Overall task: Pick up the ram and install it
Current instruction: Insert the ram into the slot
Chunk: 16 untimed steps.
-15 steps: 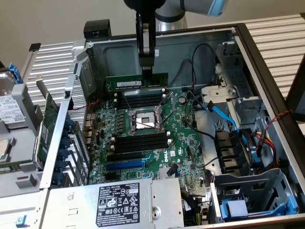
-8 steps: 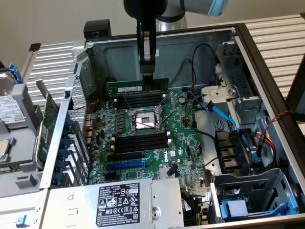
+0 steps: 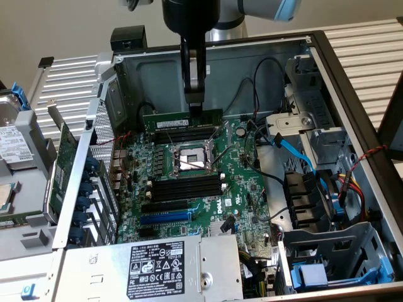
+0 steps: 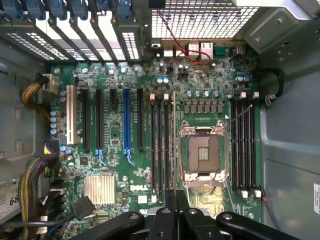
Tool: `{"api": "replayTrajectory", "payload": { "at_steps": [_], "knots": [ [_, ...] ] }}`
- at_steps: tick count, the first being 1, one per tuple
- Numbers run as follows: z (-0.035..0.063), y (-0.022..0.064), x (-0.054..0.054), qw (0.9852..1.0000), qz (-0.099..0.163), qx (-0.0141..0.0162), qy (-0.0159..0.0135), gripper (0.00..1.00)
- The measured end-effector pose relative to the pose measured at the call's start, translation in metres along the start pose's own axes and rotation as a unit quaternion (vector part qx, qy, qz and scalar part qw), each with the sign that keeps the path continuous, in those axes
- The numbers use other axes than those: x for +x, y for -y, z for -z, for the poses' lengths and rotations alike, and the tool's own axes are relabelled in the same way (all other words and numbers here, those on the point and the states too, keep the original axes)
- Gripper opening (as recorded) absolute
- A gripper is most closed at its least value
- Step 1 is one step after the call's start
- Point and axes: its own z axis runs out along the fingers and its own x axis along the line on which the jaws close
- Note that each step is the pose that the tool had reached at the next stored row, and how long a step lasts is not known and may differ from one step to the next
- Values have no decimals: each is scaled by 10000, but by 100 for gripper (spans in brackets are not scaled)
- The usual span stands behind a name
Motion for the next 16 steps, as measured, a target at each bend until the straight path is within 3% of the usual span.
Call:
{"api": "replayTrajectory", "payload": {
  "at_steps": [2, 16],
  "knots": [
    [-17, -1, 1, 10000, 1, 22, -13, 12],
    [-267, -3, 18, 10000, 1, 22, -14, 12]
  ]
}}
